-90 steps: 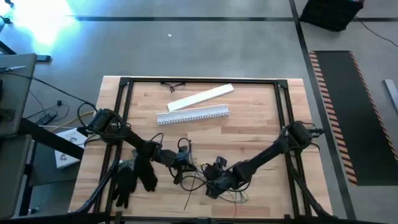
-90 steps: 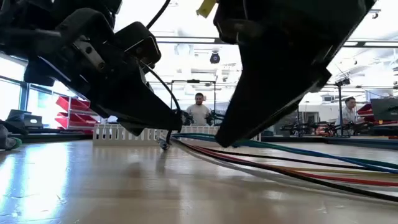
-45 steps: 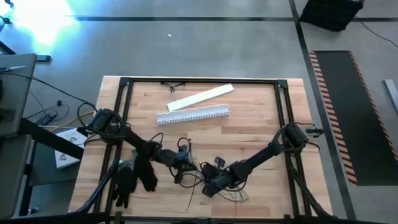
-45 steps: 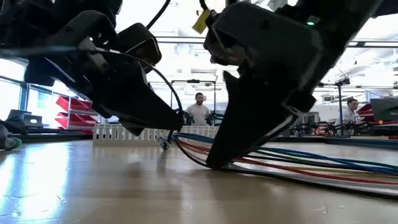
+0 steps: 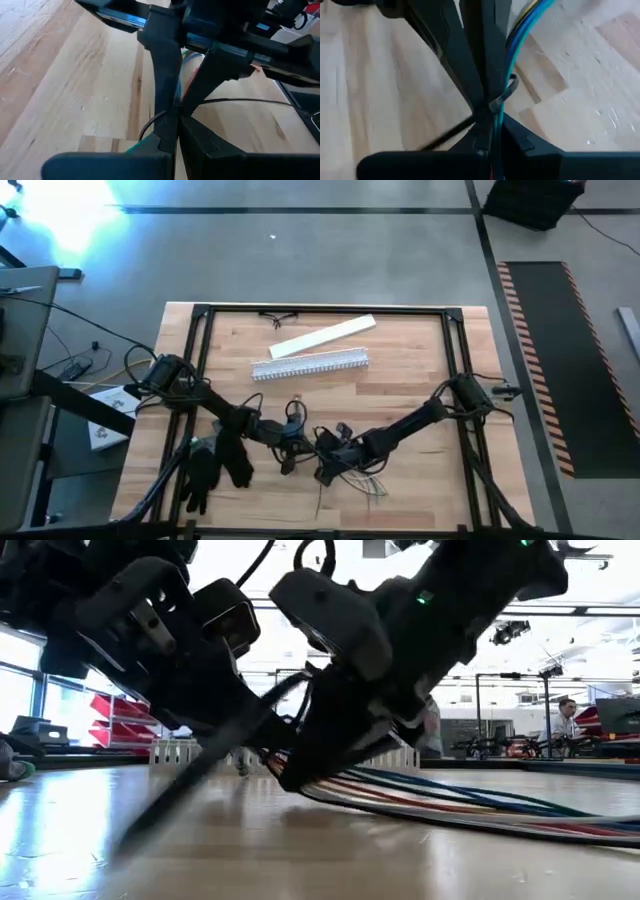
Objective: Ziptie cables
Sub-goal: Wrap the black zip tie on the cable
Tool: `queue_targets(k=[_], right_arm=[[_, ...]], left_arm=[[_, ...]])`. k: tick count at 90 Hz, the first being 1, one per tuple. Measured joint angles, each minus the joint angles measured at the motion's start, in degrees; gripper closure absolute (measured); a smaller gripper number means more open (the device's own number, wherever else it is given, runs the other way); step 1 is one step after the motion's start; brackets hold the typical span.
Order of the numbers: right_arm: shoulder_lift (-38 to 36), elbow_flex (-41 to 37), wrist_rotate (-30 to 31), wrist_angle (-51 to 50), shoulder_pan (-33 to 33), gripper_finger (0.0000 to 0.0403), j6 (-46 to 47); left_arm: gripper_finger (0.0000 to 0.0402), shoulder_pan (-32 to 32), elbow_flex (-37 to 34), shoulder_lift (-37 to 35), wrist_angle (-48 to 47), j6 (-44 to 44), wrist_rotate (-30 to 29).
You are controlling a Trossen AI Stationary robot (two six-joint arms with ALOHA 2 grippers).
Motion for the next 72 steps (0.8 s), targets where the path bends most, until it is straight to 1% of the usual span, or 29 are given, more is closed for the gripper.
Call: queue_targets(k=[7,13,21,35,44,52,62,67,72], right_arm=[[0.00,0.00,-1.54,-0.09,0.03,0.0393,-2.24],[0.00,0.00,-2.24,-0.04,0.32,0.0377,-5.15],[-0.02,0.00,-2.58,-0.10,0.83,0.0340,-7.39],[-1.18,0.00,-3.64,-0.50,1.31,0.0262,-9.81],[-3.08,0.00,-2.30,-0.39,2.33,0.0230,-12.75],[-4.09,0.00,0.72,-0.47,4.31,0.0225,-19.43],[-4.74,0.04,6.21,0.12,7.44,0.0238,-27.58],[-4.74,0.04,9.19,-0.15,8.80,0.0248,-29.74],[-4.74,0.04,10.92,-1.16,9.74,0.0256,-30.02]], left_arm=[[0.0402,-0.04,0.00,0.00,-0.04,0.02,0.06],[0.0402,-0.04,0.00,0.00,-0.04,0.05,0.06],[0.0402,-0.02,0.00,0.00,-0.09,0.07,0.03],[0.0402,-0.02,0.00,0.00,-0.21,0.09,0.03],[0.0402,-0.02,0.00,0.00,-0.18,0.09,0.01],[0.0402,-0.04,0.02,0.00,-0.02,0.10,0.06],[0.0402,-0.02,0.02,0.00,-0.22,0.13,0.04],[0.0402,0.00,0.02,0.00,-0.22,0.13,0.03],[0.0402,0.00,0.02,0.02,-0.28,0.13,0.03]])
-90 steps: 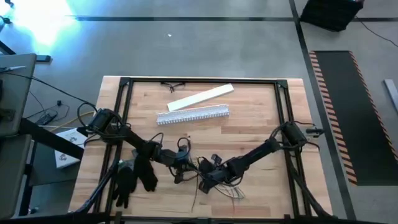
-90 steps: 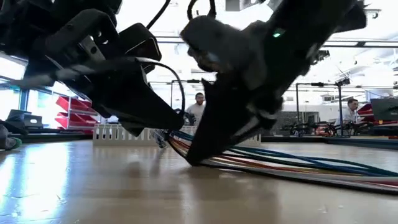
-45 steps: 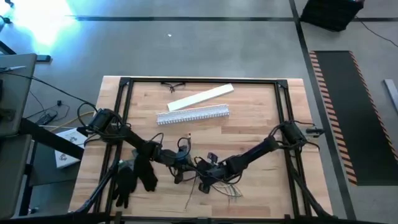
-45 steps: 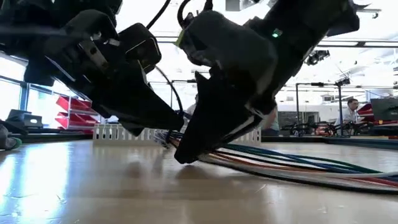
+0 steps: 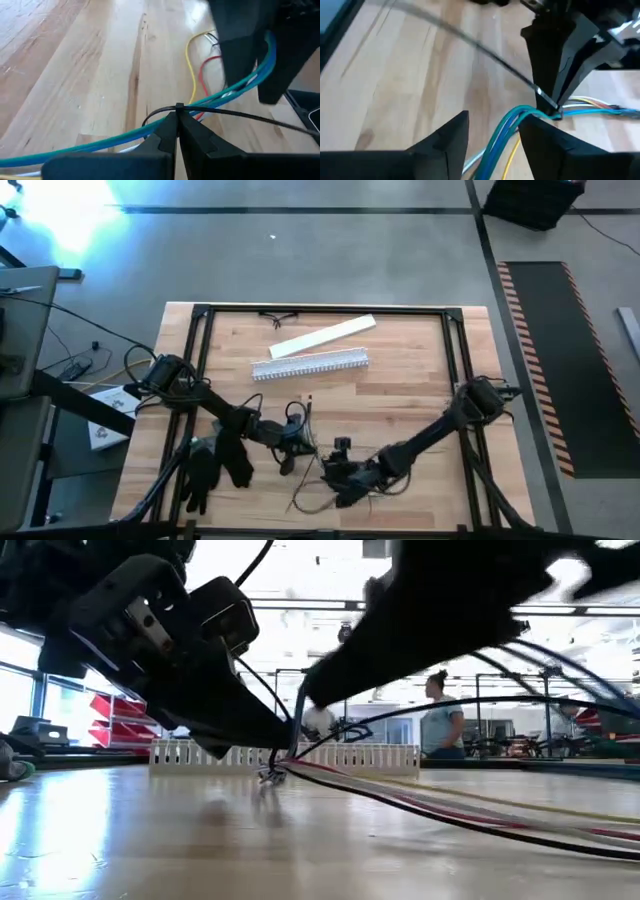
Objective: Ziptie cables
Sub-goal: Wrap the black zip tie on the cable
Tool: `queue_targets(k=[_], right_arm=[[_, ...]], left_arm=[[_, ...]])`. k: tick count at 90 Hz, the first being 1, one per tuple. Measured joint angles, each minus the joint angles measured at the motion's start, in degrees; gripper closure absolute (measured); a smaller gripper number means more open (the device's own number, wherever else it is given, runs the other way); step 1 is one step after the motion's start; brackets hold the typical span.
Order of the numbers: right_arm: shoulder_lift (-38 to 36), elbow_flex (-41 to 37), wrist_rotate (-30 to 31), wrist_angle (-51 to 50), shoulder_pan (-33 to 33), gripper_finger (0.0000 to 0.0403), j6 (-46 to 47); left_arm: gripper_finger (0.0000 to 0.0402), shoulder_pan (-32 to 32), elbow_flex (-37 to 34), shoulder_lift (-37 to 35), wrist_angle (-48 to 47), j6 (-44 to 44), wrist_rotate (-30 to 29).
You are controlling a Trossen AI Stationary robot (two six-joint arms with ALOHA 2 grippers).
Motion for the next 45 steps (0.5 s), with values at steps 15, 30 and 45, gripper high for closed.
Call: queue_targets(k=[15,30,45], right_arm=[[-0.19,0.02,-0.89,-4.58,0.92,0.0261,2.56],[-2.93,0.01,-5.29,-13.99,0.41,0.0225,9.57],[-5.77,0.02,-8.03,-17.69,0.09,0.0173,8.86]], left_arm=[[0.0402,0.00,0.00,0.00,0.02,0.00,-0.07],[0.0402,0.00,0.00,0.00,0.02,-0.11,-0.11],[0.0402,0.00,0.00,0.00,0.04,-0.14,-0.10]])
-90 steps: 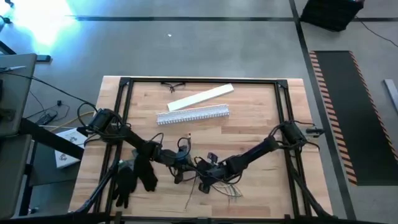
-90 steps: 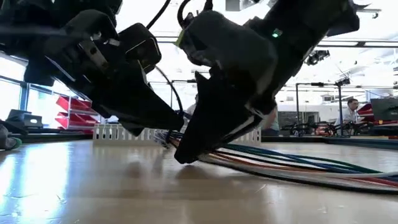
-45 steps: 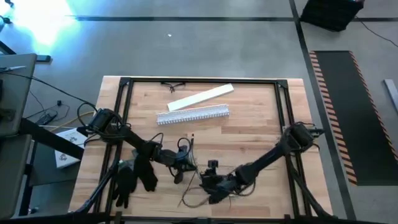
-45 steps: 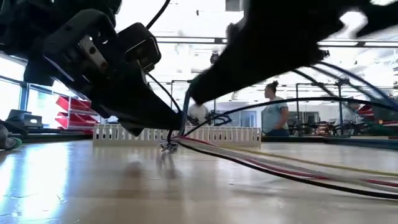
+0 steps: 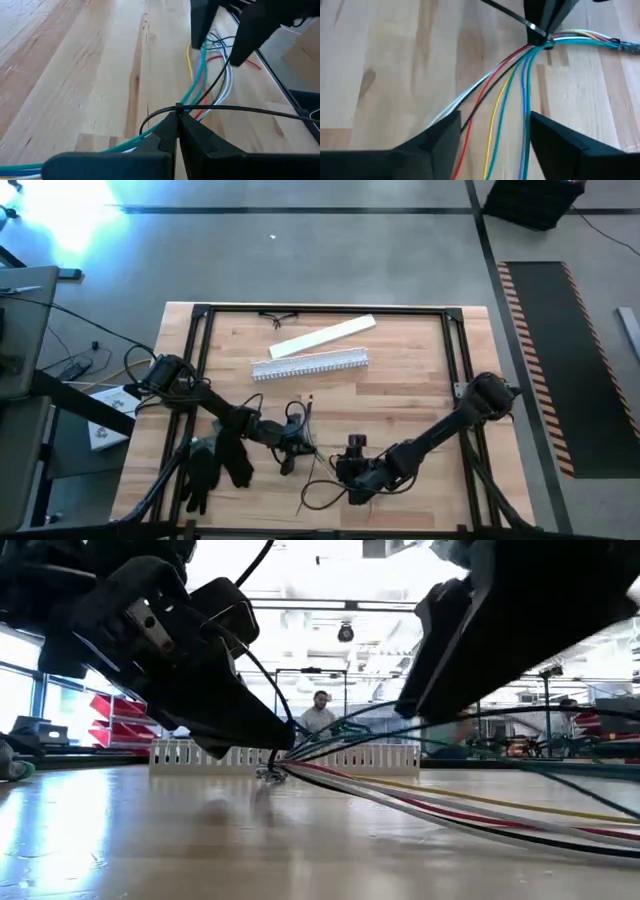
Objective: Ziptie cables
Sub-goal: Wrap the black zip tie on the cable
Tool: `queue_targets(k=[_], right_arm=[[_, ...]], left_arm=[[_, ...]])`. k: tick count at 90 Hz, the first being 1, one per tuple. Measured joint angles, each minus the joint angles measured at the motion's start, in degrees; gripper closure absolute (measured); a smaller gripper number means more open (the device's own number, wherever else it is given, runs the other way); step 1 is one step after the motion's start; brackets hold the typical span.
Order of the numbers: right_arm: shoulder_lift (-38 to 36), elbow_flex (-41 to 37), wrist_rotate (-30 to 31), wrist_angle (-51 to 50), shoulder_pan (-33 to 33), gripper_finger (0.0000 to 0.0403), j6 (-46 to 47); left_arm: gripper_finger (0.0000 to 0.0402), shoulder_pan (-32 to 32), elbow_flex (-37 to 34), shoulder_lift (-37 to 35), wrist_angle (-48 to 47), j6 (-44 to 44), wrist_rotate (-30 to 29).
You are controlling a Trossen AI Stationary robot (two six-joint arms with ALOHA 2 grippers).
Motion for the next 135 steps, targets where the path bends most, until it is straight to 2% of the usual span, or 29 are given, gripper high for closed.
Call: queue_targets(k=[14,27,35,46,51,70,84,96,101,112,124,135], right_arm=[[-1.48,-0.02,0.17,-2.17,1.25,0.0167,-10.33],[-5.46,1.00,2.98,-3.41,1.23,0.0174,-13.92],[-8.39,2.77,3.26,-5.54,0.72,0.0178,-13.78],[-11.99,3.65,3.30,-4.42,-0.32,0.0180,-6.00],[-12.24,3.63,2.73,-3.54,-0.69,0.0180,-5.27],[-4.78,-0.98,3.33,15.33,2.85,0.0181,-14.91],[2.73,-1.05,15.22,27.50,3.79,0.0181,-20.20],[5.81,-0.11,30.77,31.21,4.84,0.0183,-21.82],[6.39,0.11,31.11,31.19,4.76,0.0186,-24.11],[7.61,0.02,26.68,30.79,4.04,0.0191,-30.75],[7.96,0.02,28.14,30.88,4.13,0.0192,-35.33],[8.06,0.02,31.50,30.50,3.19,0.0193,-34.59]], left_arm=[[0.0402,0.00,-0.02,0.00,-0.02,-0.28,0.01],[0.0402,0.00,-0.02,0.00,0.07,-0.32,0.02],[0.0402,0.00,-0.02,0.00,0.07,-0.37,-0.06],[0.0402,0.10,-0.02,0.00,0.09,-0.38,-0.08],[0.0402,0.13,-0.02,0.00,0.11,-0.39,-0.11],[0.0402,0.27,-0.02,0.00,0.21,-1.77,-1.41],[0.0402,0.69,-0.02,0.00,0.59,-5.49,-1.98],[0.0402,1.21,0.00,-0.06,2.57,-7.73,-2.22],[0.0402,1.32,0.02,-0.07,3.30,-8.21,-2.73],[0.0402,1.59,0.04,-0.11,4.52,-8.43,-4.40],[0.0402,2.03,0.04,-0.11,4.72,-8.53,-4.45],[0.0402,2.01,0.04,-0.11,4.92,-8.88,-4.45]])
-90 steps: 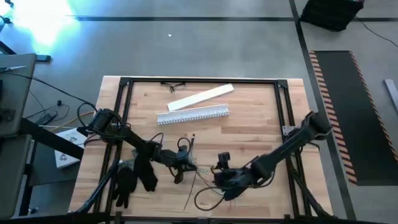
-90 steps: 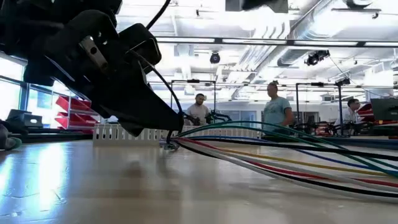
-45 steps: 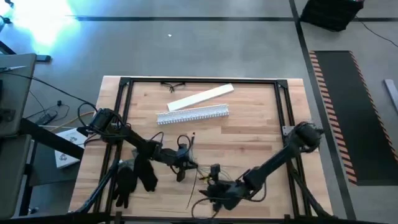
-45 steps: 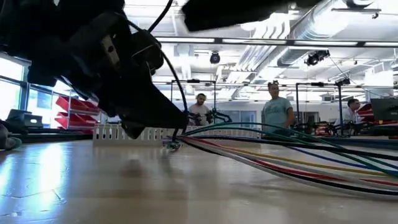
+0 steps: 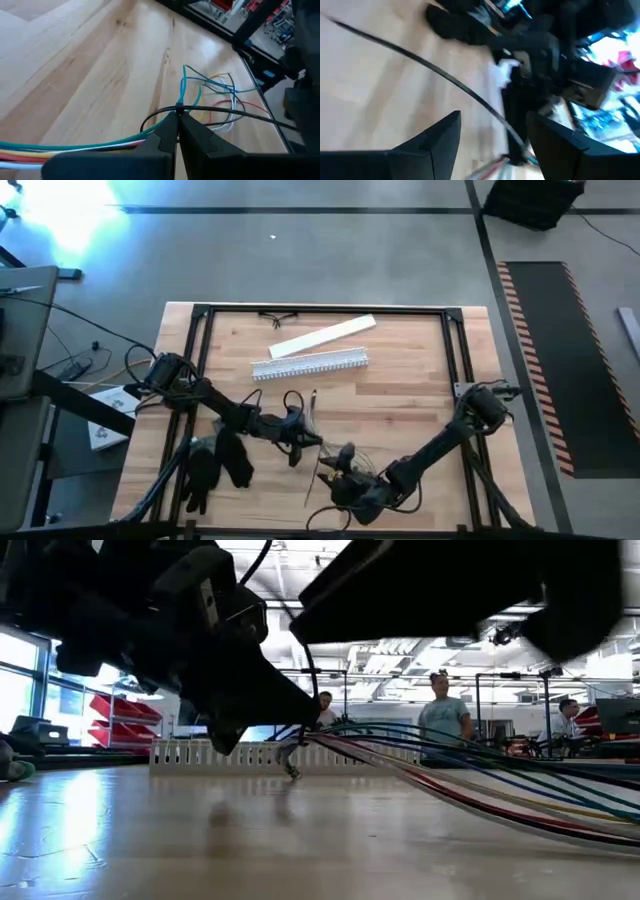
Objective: Ziptie cables
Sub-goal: Wrap the black zip tie on the cable
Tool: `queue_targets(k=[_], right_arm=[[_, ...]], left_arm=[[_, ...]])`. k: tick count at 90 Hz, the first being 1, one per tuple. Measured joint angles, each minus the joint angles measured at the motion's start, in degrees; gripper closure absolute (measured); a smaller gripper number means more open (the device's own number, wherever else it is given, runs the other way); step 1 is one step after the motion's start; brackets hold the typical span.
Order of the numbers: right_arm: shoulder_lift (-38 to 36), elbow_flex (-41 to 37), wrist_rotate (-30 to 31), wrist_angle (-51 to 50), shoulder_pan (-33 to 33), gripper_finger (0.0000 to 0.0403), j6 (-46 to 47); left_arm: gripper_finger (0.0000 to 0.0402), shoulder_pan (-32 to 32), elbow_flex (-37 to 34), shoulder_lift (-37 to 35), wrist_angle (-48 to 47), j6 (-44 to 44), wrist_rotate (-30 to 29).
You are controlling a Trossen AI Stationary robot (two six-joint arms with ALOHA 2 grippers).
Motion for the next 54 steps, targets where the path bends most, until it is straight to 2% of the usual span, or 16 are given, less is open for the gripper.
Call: queue_targets(k=[10,18,30,35,38,45,54], right_arm=[[0.00,0.00,-0.67,0.38,-1.41,0.0208,3.07],[0.00,0.00,-2.48,0.37,-2.32,0.0241,7.19],[0.00,0.00,-3.11,0.41,-3.16,0.0327,13.56],[0.00,0.00,-4.85,0.37,-3.49,0.0373,16.24],[0.00,0.00,-6.47,0.30,-3.64,0.0387,17.69],[-0.06,0.00,-7.60,0.07,-3.96,0.0398,22.33],[-1.13,-0.02,-5.33,-0.46,-3.33,0.0402,24.25]], left_arm=[[0.0402,0.00,0.00,-0.02,0.00,-0.01,0.00],[0.0402,-0.01,0.00,-0.03,-0.02,-0.01,0.00],[0.0402,-0.02,0.00,-0.04,-0.22,0.54,-0.02],[0.0402,-0.02,0.00,-0.04,-0.67,0.97,-0.02],[0.0402,-0.02,-0.01,-0.04,-1.17,1.14,-0.02],[0.0402,-0.07,-0.01,-0.05,-2.82,1.45,-0.54],[0.0402,-0.07,-0.01,0.14,-5.15,1.50,-1.61]])
